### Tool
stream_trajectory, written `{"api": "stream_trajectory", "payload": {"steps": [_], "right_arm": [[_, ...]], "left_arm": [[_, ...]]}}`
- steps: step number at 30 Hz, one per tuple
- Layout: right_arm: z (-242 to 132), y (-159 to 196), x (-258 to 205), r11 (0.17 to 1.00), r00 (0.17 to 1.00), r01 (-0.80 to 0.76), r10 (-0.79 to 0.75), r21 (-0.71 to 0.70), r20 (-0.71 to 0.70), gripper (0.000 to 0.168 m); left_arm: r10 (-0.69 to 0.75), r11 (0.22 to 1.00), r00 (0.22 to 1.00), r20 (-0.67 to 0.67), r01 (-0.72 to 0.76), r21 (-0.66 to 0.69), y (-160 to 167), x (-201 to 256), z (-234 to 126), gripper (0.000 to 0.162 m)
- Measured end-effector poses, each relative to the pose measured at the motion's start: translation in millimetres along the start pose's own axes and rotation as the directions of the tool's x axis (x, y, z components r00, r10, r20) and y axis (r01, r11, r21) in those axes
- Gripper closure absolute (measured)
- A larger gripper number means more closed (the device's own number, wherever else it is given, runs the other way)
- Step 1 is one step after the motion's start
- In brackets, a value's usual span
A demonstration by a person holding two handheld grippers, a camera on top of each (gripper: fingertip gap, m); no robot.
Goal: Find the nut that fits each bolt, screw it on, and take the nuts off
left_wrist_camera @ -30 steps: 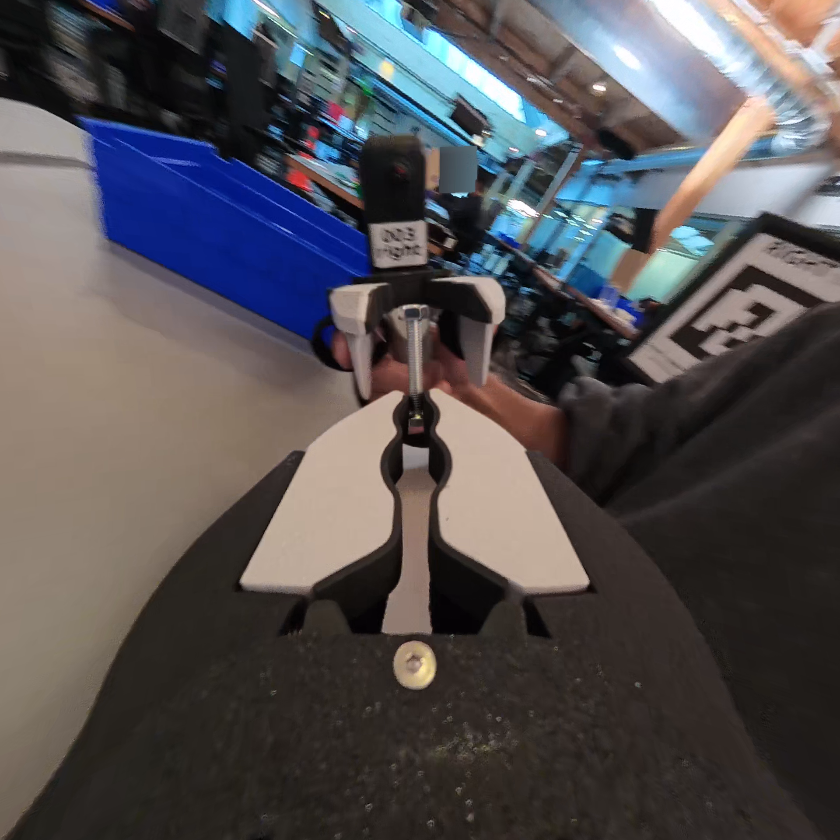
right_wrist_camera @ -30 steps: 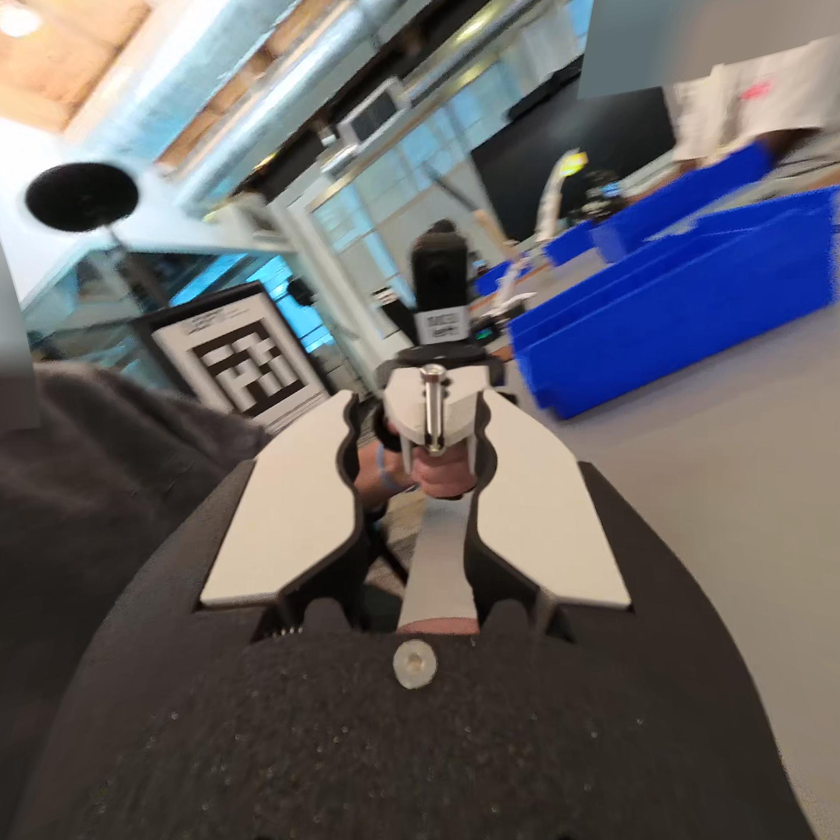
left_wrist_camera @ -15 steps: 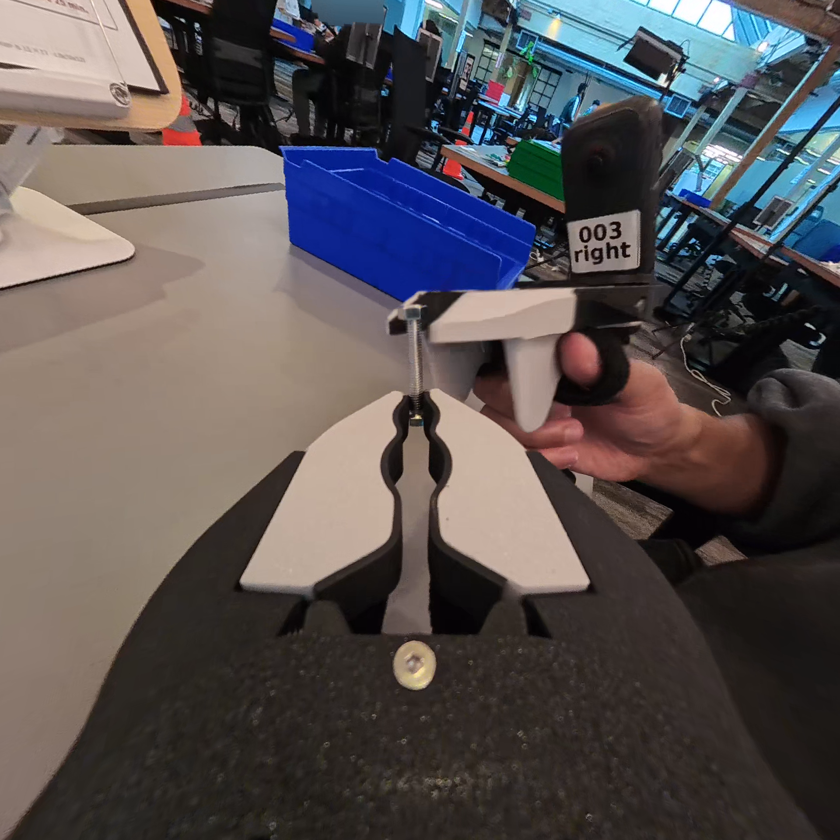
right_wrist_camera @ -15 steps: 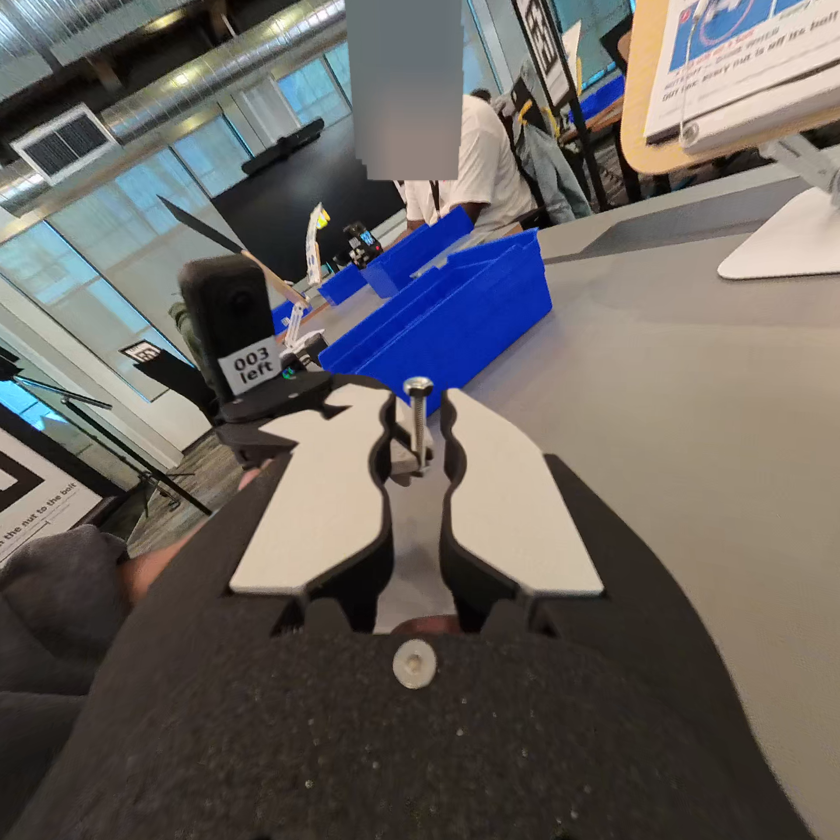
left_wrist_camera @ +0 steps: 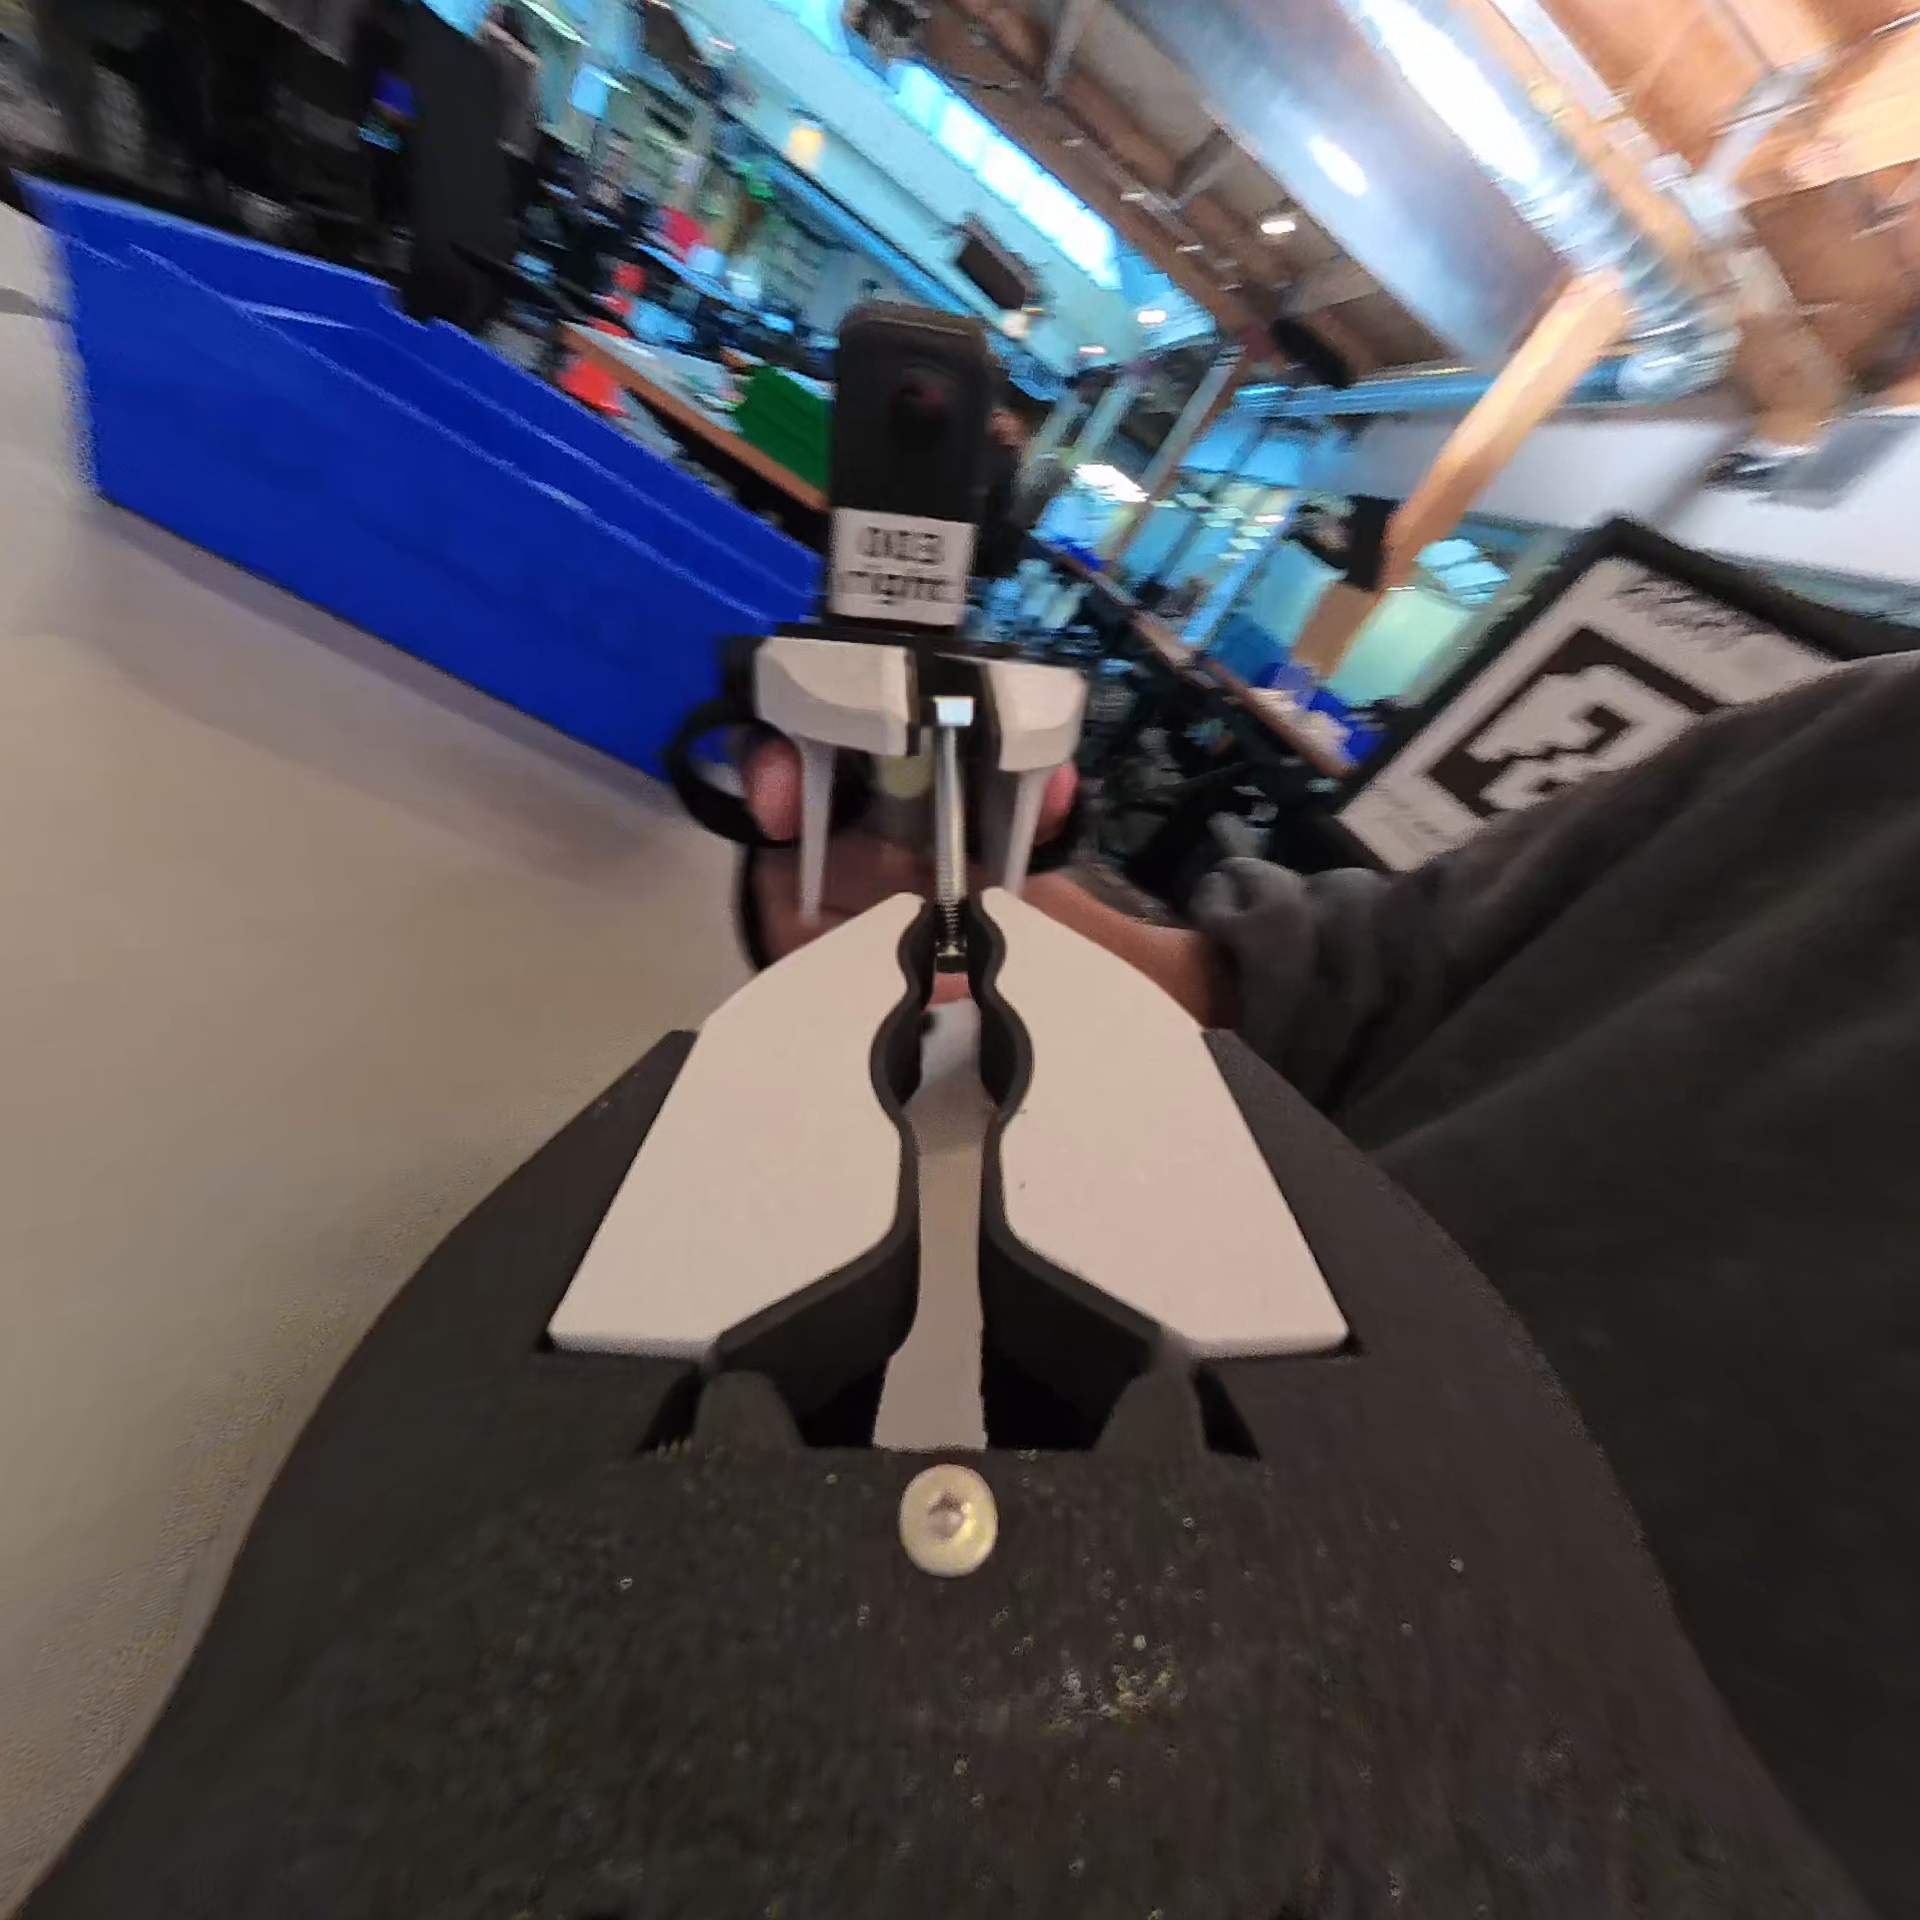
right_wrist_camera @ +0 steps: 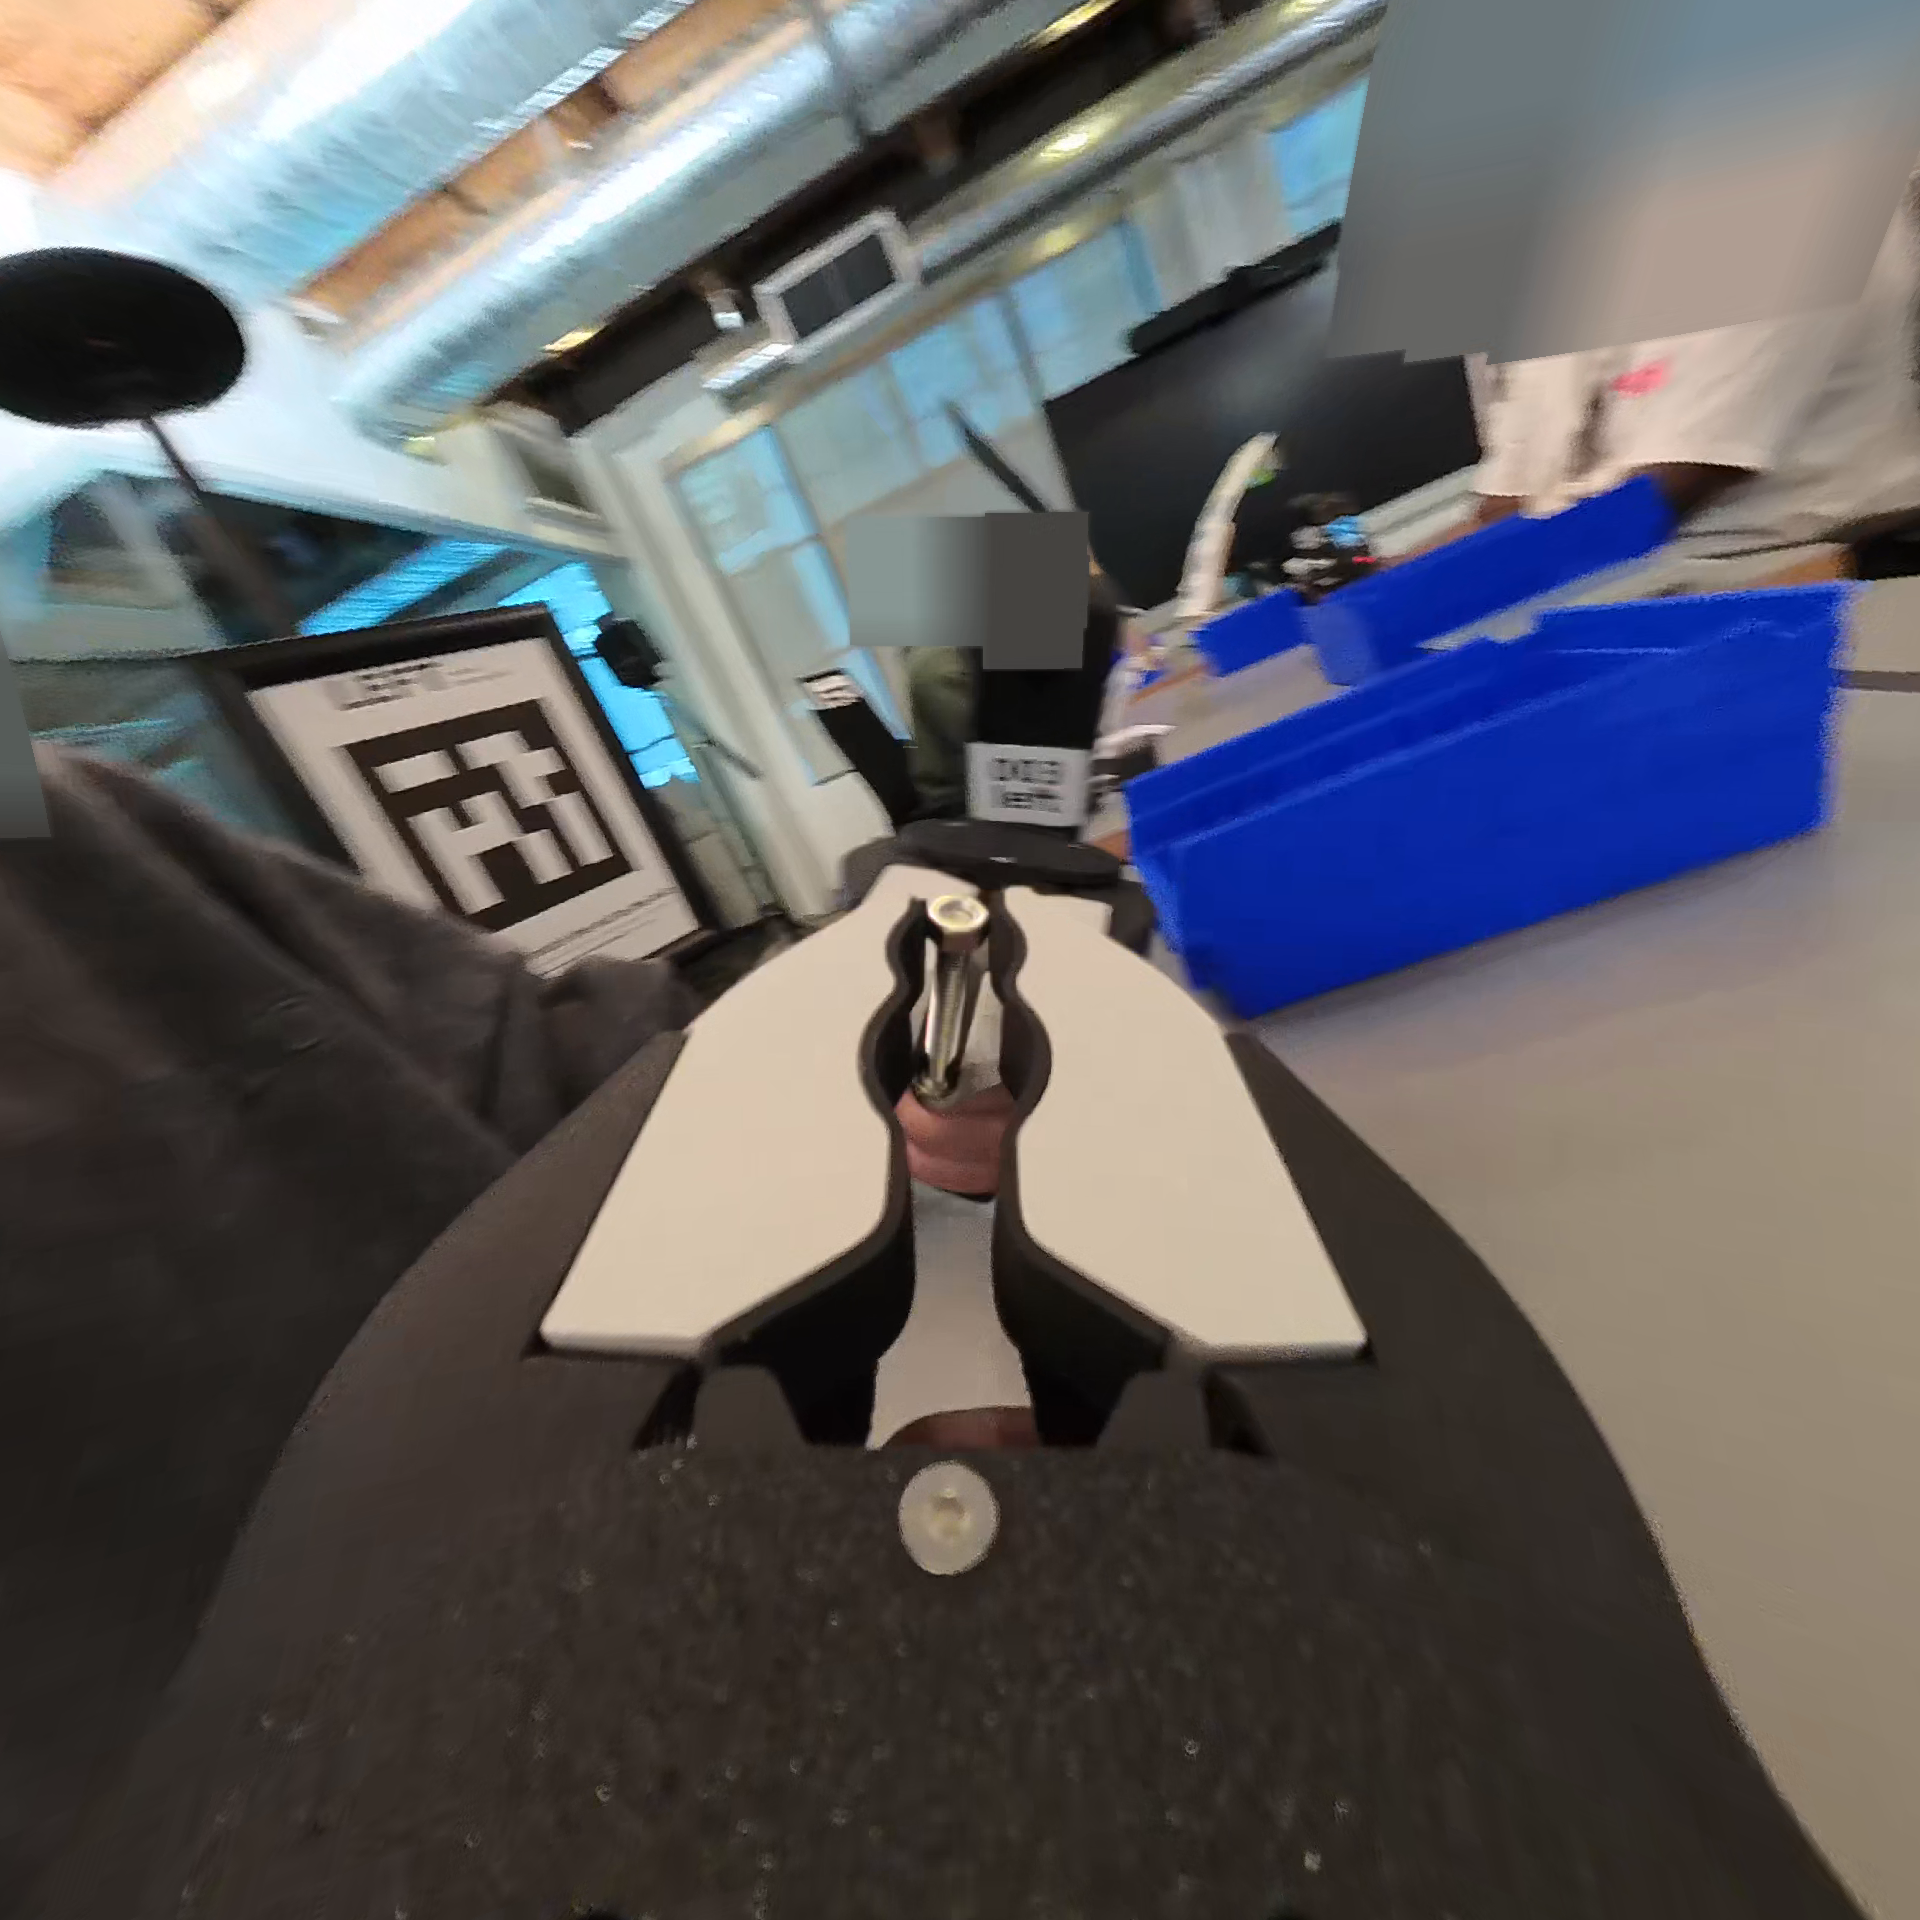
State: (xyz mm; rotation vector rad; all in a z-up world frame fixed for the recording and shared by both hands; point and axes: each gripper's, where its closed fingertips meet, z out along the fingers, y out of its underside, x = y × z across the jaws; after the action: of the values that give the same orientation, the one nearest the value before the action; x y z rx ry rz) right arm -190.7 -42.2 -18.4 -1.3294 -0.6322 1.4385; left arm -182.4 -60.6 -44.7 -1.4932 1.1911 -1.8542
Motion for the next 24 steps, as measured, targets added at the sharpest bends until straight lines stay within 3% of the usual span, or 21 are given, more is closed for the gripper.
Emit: {"api": "stream_trajectory", "payload": {"steps": [5,8,10,12,16,18,22,24], "right_arm": [[-8.8,1.7,-44.9,0.996,0.956,0.085,-0.092,0.037,0.278,0.157],[-8.7,-0.3,-62.4,0.983,0.928,0.157,-0.179,0.093,0.328,0.157],[-8.4,1.5,-63.6,0.974,0.924,0.214,-0.225,0.069,0.309,0.157],[-9.0,-0.2,-57.8,0.967,0.936,0.251,-0.253,0.04,0.243,0.157],[-9.8,-15.6,-41.1,0.978,0.971,0.205,-0.209,0.048,0.113,0.126],[-9.3,-23.5,-18.8,0.99,0.992,0.129,-0.129,0.055,-0.012,0.12],[-5.5,-22.7,20.7,0.994,0.972,-0.048,0.069,0.101,-0.224,0.124],[-2.1,-16.4,33.0,0.983,0.942,-0.127,0.161,0.13,-0.293,0.129]], "left_arm": [[-0.131,0.991,0.949,-0.287,0.125,-0.039,8.1,38.7,9.3,0.157],[-0.156,0.988,0.913,-0.376,0.145,-0.056,10.0,56.0,13.3,0.157],[-0.143,0.99,0.919,-0.368,0.128,-0.065,12.3,57.5,14.9,0.157],[-0.126,0.992,0.933,-0.337,0.115,-0.053,9.1,53.4,12.7,0.157],[-0.05,0.999,0.981,-0.188,0.049,-0.008,-0.9,32.2,3.7,0.157],[0.01,1.0,0.998,-0.061,-0.009,0.015,-6.5,14.6,-3.0,0.157],[0.108,0.991,0.969,0.221,-0.122,0.053,-19.2,-22.2,-19.1,0.157],[0.129,0.989,0.952,0.278,-0.145,0.037,-18.3,-30.8,-23.0,0.157]]}}
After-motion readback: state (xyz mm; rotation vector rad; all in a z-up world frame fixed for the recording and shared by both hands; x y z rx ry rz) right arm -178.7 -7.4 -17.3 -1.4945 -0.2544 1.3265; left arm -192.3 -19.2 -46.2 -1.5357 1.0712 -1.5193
